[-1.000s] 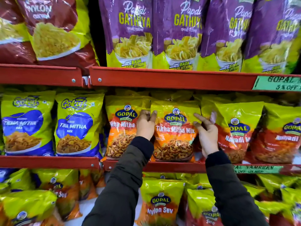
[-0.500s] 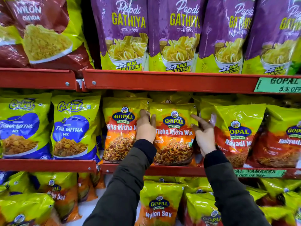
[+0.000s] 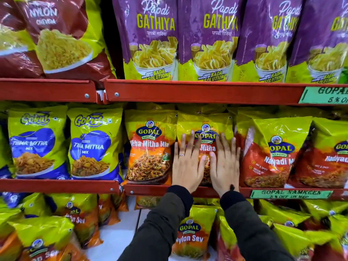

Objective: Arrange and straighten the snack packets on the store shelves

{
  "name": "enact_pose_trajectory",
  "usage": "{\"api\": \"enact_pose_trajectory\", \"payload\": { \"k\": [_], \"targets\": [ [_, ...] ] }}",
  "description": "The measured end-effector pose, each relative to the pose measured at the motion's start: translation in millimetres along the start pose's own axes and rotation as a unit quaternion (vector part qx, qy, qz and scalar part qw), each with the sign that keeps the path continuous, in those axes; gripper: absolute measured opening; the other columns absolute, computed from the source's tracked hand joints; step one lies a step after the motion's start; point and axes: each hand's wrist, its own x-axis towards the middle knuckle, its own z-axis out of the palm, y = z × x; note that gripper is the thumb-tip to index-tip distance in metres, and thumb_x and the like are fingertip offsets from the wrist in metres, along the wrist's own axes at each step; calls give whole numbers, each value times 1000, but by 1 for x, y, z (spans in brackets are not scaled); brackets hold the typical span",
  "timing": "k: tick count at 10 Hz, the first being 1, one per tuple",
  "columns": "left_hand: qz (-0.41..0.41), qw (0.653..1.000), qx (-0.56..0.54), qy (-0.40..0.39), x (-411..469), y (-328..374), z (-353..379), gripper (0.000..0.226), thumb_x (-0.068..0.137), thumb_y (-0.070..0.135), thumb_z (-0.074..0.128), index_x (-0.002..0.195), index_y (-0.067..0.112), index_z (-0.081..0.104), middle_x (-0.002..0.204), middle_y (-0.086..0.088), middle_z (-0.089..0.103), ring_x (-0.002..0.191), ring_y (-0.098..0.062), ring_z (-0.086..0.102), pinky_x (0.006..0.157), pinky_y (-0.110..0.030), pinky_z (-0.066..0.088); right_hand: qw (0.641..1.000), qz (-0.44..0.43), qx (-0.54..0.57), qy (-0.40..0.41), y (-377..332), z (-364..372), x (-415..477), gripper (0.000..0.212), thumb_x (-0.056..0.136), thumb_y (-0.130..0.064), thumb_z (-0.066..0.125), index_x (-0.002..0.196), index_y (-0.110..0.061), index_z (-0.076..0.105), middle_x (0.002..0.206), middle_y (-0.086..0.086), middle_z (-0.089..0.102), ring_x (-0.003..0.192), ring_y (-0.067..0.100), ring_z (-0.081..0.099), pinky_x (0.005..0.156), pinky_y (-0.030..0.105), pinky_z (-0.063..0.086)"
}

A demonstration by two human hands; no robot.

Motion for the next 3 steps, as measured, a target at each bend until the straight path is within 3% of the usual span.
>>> {"api": "enact_pose_trajectory", "payload": {
  "k": [2, 3],
  "targets": [
    [9, 1000, -12, -1, -15, -10, -28, 63, 103, 50, 17, 159, 25, 7, 169, 4, -4, 157, -19, -7, 127, -50, 10, 1000, 21, 9, -15, -13, -23, -13, 61, 108, -42, 30, 163, -19, 19, 173, -3, 14, 162, 21, 2, 130, 49, 15],
    [2, 999, -18, 32, -28, -17, -62, 62, 103, 48, 21, 159, 25, 6, 169, 2, -4, 157, -19, -6, 127, -51, 11, 1000, 20, 12, 19, -38, -41, -26, 60, 108, -42, 29, 163, -18, 19, 173, -2, 13, 162, 20, 2, 130, 49, 15]
  ]
}}
